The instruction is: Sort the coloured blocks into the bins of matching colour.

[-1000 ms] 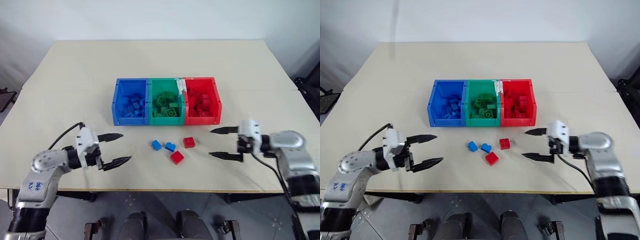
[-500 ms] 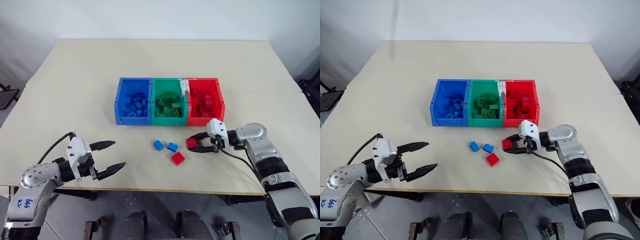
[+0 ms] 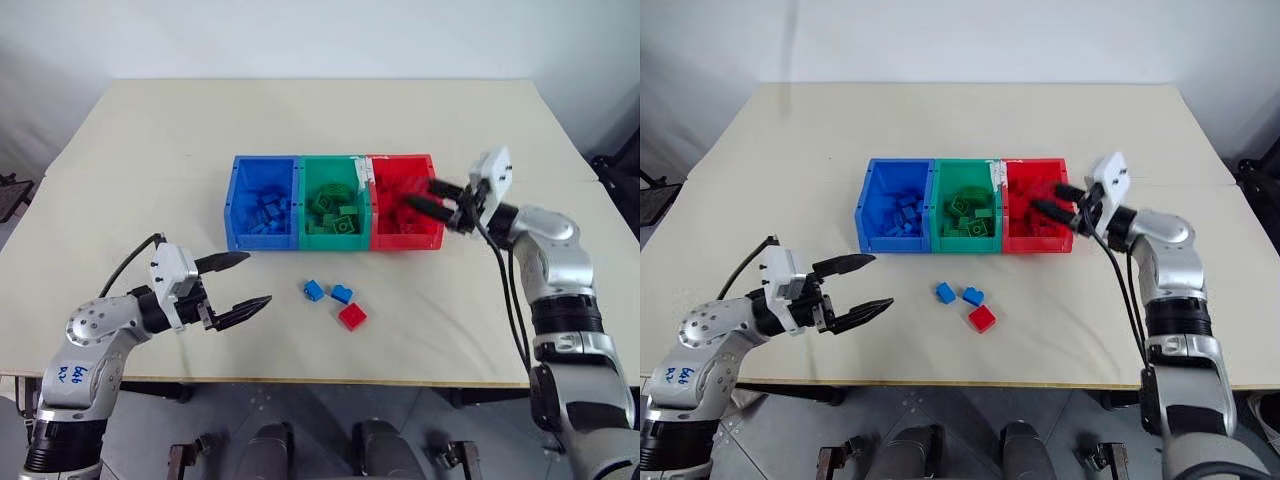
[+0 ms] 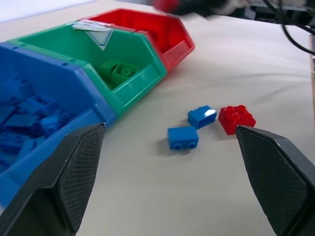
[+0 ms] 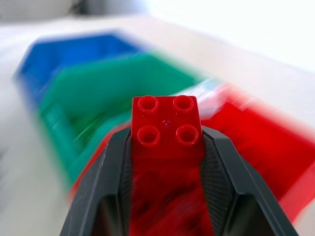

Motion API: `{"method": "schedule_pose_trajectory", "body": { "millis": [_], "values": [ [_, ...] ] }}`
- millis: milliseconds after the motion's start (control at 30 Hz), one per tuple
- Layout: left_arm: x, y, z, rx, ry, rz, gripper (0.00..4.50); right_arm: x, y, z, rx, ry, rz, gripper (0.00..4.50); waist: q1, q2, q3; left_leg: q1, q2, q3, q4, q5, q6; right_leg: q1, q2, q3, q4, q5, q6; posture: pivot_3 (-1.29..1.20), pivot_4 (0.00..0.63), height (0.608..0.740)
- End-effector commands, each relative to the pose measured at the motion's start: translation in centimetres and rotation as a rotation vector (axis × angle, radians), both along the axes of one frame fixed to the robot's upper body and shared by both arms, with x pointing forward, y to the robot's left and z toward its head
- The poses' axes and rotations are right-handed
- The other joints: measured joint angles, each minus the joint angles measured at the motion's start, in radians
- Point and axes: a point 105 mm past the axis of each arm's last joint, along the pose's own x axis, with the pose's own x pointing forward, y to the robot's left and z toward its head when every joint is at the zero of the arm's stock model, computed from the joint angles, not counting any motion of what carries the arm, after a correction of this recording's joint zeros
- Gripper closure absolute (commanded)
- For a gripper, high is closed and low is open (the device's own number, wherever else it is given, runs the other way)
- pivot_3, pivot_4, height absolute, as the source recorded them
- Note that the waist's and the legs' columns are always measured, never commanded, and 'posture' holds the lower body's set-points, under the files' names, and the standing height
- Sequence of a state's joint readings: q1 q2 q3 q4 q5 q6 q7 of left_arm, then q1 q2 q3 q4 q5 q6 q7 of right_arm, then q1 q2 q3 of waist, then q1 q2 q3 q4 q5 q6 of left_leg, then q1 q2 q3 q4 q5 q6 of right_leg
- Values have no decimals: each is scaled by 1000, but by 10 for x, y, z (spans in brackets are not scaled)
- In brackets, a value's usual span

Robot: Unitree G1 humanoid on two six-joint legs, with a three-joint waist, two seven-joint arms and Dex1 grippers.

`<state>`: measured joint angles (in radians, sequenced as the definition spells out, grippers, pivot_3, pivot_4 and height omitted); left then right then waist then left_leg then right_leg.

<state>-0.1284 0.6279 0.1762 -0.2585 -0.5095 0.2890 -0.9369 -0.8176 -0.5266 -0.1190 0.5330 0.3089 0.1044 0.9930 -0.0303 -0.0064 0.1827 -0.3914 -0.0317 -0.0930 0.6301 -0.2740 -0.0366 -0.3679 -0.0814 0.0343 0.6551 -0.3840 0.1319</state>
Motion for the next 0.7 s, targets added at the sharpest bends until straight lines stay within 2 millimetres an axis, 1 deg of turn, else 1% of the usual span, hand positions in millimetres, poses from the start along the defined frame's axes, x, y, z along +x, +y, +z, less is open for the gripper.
{"method": "schedule_pose_trajectory", "body": {
  "millis": [33, 67, 200, 267, 300, 367, 433, 500, 567, 700],
  "values": [
    [1, -2, 5, -16, -14, -11, 0, 10, -5, 0, -27, -14, -70, 2674, 1, 0, 0, -1, 0, 1, 0, 0, 0, -1, 0, 0, 0, 0, 0, 0, 150, 740],
    [2, -3, 6, -16, -14, -14, 0, 13, -6, -1, -31, -20, -92, 2265, 2, 0, 0, -1, 0, 1, 0, 0, 0, -1, 0, 0, 1, 0, 0, 0, 150, 740],
    [3, -4, 5, -15, -11, -21, 0, 15, -7, -2, -26, -18, -98, 988, 1, 0, 0, -2, -1, 3, 1, 0, 1, -3, 0, 1, 2, 0, 0, 0, 150, 740],
    [3, -4, 4, -10, -6, -30, 0, 8, -12, 1, -30, -42, -92, 302, 1, 0, 0, -3, -1, 3, 1, 0, 1, -5, 0, 2, 3, 0, 0, 0, 150, 740],
    [4, -4, 3, -6, -4, -35, 0, 1, -17, 3, -29, -58, -79, 14, 2, 0, 0, -4, -1, 4, 1, 0, 1, -6, 0, 1, 3, 0, 0, 0, 150, 740],
    [4, -2, 1, 8, 2, -50, 0, -21, -32, 7, -28, -101, -41, 14, 6, 0, 0, -5, -1, 3, 2, 0, 1, -7, 0, 1, 3, 0, 0, 0, 150, 740],
    [4, 1, -1, 18, 10, -64, 0, -45, -48, 1, -54, -92, -12, 14, 16, 0, 0, -9, -1, 0, 3, 0, 1, -7, 0, -1, 3, 0, 0, 0, 150, 740],
    [5, 2, -6, 37, 19, -84, 0, -71, -68, -12, -114, -77, -11, 14, 25, 0, 0, -11, -2, -1, 4, -1, 2, -7, 0, -2, 3, 0, 0, 0, 150, 740],
    [6, 3, -11, 58, 29, -106, 0, -92, -88, -28, -184, -14, -46, 14, 30, 0, 0, -11, -2, 0, 5, -1, 3, -7, 0, -2, 3, 0, 0, 0, 150, 740],
    [9, 3, -16, 69, 51, -133, 0, -132, -120, -48, -249, 82, -107, 14, 29, 0, 0, -11, -3, 1, 7, -1, 3, -7, 0, -1, 1, 0, 0, 0, 150, 740]
  ]
}}
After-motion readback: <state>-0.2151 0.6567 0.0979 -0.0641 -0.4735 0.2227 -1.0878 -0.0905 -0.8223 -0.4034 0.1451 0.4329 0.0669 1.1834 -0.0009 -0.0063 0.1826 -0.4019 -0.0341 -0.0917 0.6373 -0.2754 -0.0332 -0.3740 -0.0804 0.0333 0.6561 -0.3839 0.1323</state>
